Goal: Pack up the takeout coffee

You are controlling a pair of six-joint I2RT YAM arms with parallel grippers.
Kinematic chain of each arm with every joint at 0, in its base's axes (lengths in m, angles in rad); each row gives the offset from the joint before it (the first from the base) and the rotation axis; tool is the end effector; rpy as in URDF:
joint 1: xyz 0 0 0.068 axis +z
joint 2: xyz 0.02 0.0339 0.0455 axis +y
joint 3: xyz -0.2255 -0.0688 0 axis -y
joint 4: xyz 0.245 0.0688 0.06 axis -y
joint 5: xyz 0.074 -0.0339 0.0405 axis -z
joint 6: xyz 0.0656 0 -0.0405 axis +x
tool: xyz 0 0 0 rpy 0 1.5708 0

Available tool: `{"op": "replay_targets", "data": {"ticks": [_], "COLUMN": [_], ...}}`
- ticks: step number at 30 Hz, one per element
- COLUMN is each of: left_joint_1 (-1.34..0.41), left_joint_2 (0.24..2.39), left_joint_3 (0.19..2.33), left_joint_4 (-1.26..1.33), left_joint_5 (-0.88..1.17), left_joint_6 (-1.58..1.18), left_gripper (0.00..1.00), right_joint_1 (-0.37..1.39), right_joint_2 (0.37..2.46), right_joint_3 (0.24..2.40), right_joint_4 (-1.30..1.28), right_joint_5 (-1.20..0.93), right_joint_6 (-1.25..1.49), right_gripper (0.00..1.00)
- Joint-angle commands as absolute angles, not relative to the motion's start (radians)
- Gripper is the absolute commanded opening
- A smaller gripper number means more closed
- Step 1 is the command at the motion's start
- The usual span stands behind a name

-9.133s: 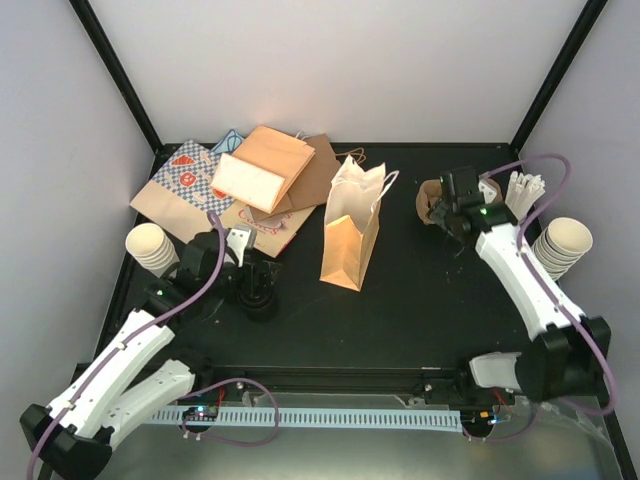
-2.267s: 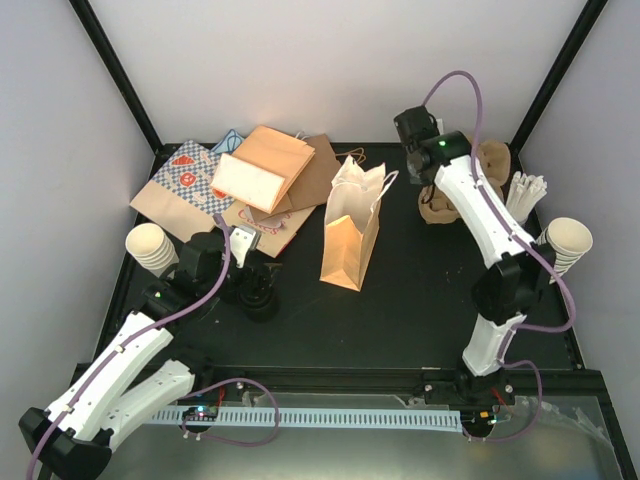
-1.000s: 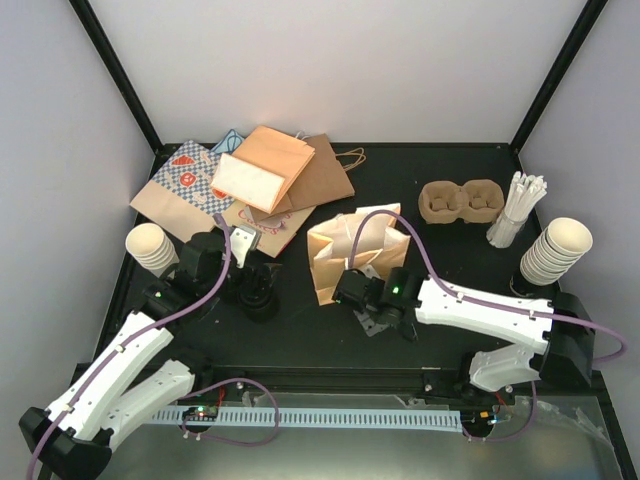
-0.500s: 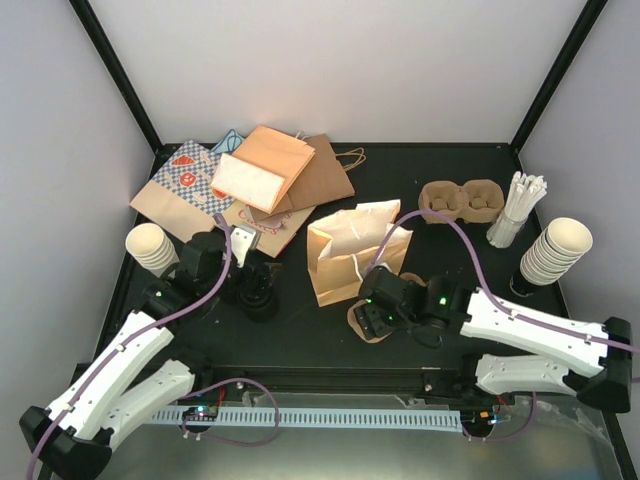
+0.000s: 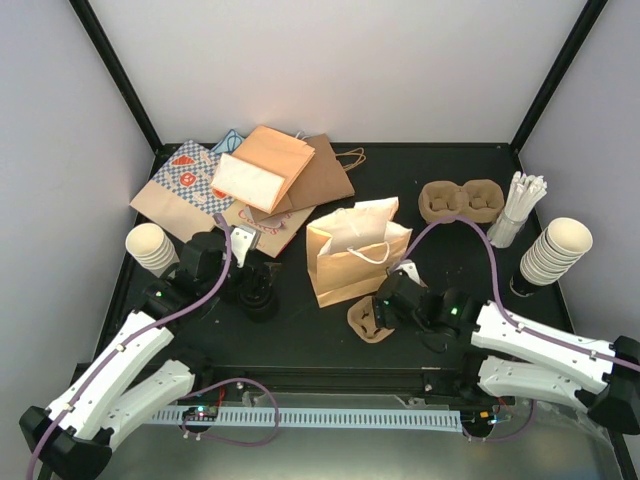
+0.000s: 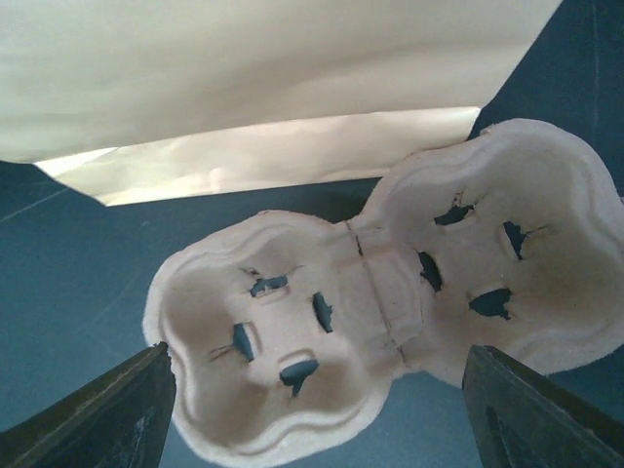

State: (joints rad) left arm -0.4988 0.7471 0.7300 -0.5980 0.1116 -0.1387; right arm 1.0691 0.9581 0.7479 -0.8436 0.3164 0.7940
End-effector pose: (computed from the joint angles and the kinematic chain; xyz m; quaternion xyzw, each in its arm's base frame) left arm 0.1846 -0.1089 0.2422 0.1840 0.8677 -0.1909 0.4205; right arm 0.1188 0.1742 0.1870 -0.0910 0.9512 0.1117 0.2728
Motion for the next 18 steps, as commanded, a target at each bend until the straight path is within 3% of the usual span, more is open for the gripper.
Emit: {"op": "replay_targets", "data": {"ticks": [1, 8, 18], "left_joint_1": [-0.495, -0.495, -0.495], "left_joint_2": [0.744, 0.746, 0.746], "left_joint_3": [0.732, 0.732, 0.732], "left_joint_4": [-0.594, -0.593, -0.595], "left_joint_5": [0.100, 0.099, 0.098], "left_joint_6": [-0.132, -0.131, -0.131], "left_gripper": [0.99, 0.99, 0.99], "right_joint_1": [1.058, 0.984, 0.957], "right_joint_2": [0.931, 0.969, 1.116], "right_joint_3": [0.676, 0.601, 0.599], "right_joint_4": [-0.725, -0.594, -0.558], "right_joint_5": [0.378, 0.213, 0.208], "right_joint_6": [0.840, 0.730, 0.669], "right_gripper": [0.84, 0.83, 0.76]}}
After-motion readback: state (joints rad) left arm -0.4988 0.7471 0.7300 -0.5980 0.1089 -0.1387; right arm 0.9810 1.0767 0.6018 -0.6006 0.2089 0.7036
